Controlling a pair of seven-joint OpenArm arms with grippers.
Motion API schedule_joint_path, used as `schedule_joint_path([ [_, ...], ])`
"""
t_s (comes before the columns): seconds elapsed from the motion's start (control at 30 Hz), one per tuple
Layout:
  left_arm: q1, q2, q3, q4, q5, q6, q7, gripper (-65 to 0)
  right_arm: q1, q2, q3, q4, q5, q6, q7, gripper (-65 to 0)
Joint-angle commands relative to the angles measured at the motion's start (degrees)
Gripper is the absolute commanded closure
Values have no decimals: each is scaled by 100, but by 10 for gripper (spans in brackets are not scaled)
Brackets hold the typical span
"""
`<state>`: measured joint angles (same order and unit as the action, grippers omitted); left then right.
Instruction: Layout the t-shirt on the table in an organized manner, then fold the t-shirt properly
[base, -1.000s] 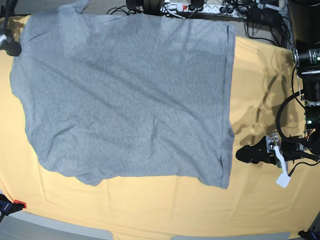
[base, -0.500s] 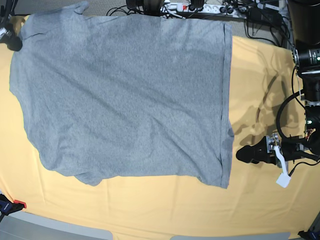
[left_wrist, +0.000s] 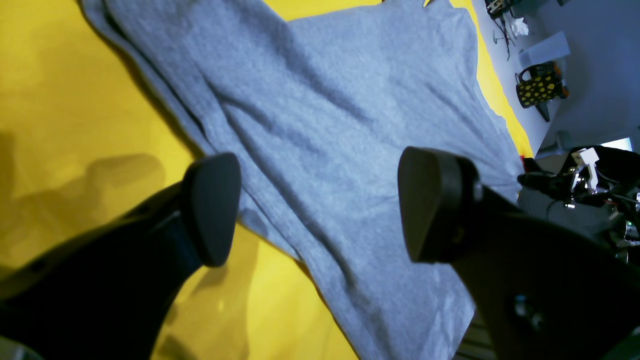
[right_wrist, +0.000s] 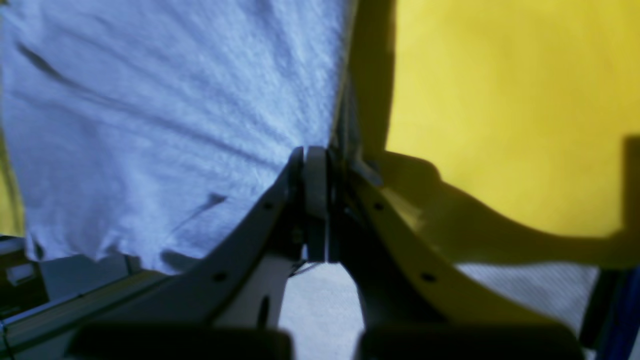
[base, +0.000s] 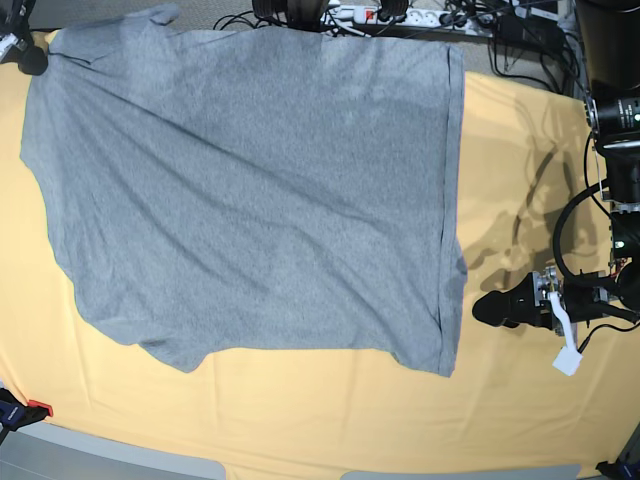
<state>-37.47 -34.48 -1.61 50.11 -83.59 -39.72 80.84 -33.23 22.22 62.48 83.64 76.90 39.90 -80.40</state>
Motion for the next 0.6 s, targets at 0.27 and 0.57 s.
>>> schedule_joint_path([
  [0.27, -190, -109, -44, 79, -141, -28, -84, -494, -708, 144, 63, 396, -50, -133, 40, 0],
  [0.57, -190, -131, -46, 79, -141, -28, -84, -494, -868, 144, 63, 859, -13, 10, 40, 0],
])
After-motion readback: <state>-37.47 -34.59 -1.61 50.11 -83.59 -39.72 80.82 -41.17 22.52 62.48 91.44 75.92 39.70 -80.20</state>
